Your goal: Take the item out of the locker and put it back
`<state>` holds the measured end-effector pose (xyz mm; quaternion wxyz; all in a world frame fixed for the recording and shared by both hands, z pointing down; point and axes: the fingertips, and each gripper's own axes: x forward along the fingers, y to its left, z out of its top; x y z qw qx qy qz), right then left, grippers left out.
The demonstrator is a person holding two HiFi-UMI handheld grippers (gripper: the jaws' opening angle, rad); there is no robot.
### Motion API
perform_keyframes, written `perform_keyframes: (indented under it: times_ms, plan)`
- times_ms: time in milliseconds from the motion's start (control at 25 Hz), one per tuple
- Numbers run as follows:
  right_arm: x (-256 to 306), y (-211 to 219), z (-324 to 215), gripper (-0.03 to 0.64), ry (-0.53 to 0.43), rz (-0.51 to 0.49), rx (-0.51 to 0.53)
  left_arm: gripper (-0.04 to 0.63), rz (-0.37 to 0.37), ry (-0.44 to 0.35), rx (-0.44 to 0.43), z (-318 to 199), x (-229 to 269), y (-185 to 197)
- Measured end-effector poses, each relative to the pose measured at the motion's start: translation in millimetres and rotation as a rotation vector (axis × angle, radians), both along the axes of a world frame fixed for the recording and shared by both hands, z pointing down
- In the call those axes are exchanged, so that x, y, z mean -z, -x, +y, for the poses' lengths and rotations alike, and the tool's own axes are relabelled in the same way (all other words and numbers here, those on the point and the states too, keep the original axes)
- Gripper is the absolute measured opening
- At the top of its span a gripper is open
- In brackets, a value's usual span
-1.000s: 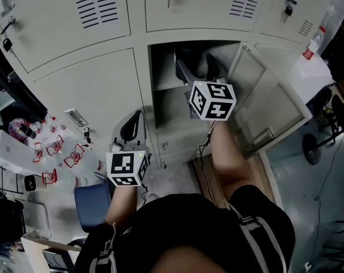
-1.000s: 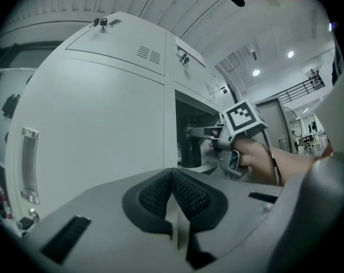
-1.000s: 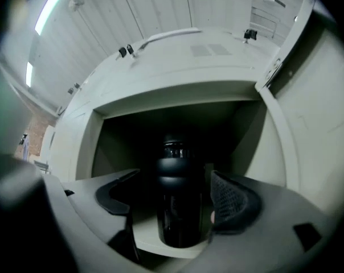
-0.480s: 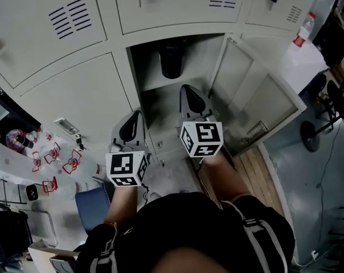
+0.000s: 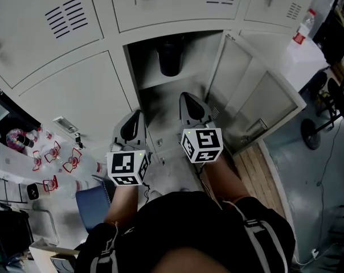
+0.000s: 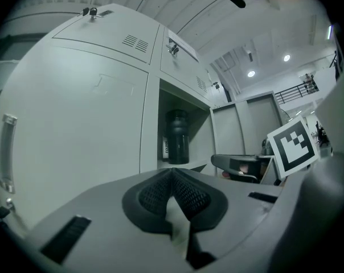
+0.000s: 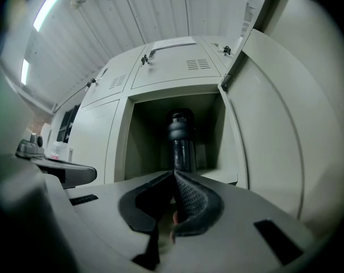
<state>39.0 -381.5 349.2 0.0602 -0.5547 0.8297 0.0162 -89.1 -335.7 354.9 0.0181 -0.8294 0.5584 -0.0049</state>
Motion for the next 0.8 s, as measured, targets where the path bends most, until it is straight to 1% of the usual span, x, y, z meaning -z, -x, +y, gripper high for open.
perform_keyframes:
  times_ms: [200, 360, 800]
  plan:
    - [-0.1, -0.1, 4.0, 0.012, 0.004, -0.001, 0.005, 0.012, 0.003, -0.002, 0.0, 0.6, 0.7, -1.0]
    - [0.8, 1.4, 7.0, 0.012, 0.001, -0.017, 0.028, 0.012, 0.006, -0.003, -0.001, 1.2, 1.0, -1.4]
    - [-2.8, 4.1, 10.7, 0.014, 0.01, -0.023, 0.031, 0.012, 0.009, -0.008, -0.009, 4.0, 3.4, -1.5]
